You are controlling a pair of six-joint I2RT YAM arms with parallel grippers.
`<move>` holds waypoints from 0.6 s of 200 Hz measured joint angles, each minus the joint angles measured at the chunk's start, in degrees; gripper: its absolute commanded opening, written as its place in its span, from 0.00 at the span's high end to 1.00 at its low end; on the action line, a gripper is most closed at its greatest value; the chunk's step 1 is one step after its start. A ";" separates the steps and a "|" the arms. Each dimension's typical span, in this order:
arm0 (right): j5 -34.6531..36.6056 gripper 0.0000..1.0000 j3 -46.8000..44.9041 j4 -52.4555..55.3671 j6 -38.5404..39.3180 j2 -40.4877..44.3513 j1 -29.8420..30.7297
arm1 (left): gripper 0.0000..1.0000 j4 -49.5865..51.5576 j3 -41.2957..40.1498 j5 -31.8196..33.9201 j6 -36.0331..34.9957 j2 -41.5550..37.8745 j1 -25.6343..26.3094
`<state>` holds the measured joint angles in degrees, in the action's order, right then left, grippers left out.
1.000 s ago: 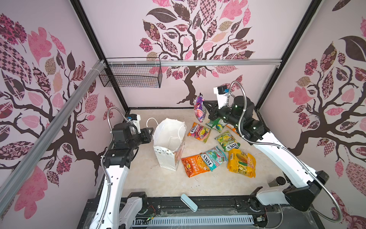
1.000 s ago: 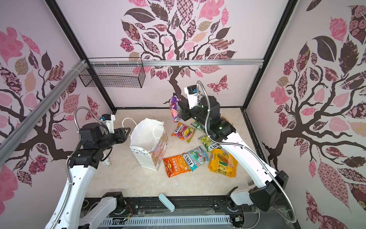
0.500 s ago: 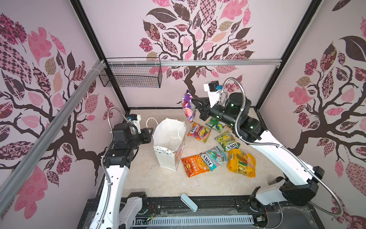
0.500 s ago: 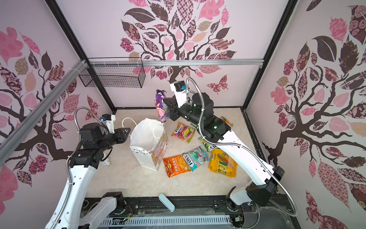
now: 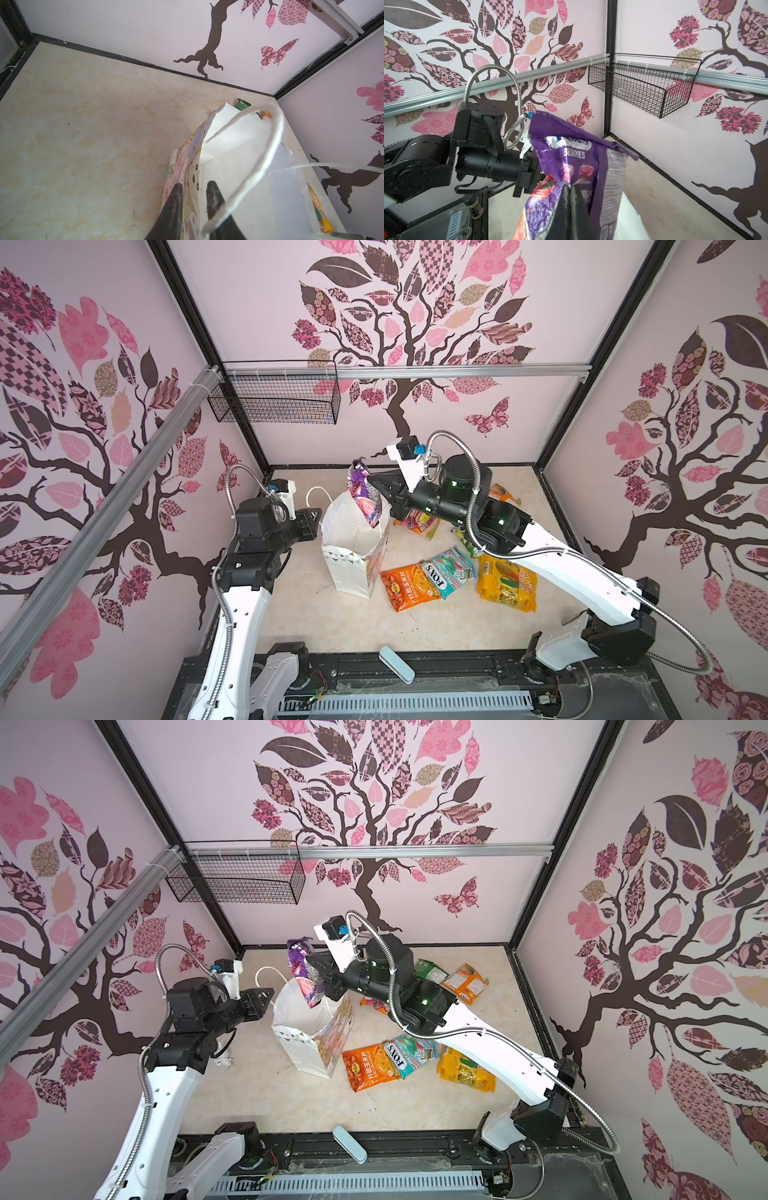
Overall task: Place the snacks into the paper bag
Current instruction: Place the snack in the paper bag.
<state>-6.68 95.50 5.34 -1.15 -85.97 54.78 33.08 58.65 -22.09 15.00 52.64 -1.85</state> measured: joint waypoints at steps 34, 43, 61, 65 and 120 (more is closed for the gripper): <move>1.18 1.00 -2.64 -0.83 0.11 -1.01 0.79 | 0.79 0.00 0.00 -0.02 0.09 0.00 0.00; 1.25 1.00 -3.23 -0.81 0.09 -1.33 0.96 | 0.79 0.00 0.00 -0.07 -0.02 0.02 0.00; 1.95 1.00 -3.34 -0.87 0.09 -2.58 1.09 | 0.80 0.02 0.00 -0.07 0.00 0.07 0.00; 2.21 1.00 -3.34 -0.94 0.11 -2.80 1.20 | 0.80 0.02 0.00 -0.07 0.00 0.07 0.00; 8.90 1.00 -7.98 -3.23 1.57 -4.02 1.55 | 0.81 0.02 0.00 -0.04 0.00 0.07 0.00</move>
<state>2.22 87.53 2.11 0.43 -90.00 56.34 33.10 58.65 -22.13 15.00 52.71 -1.85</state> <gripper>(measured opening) 0.042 0.189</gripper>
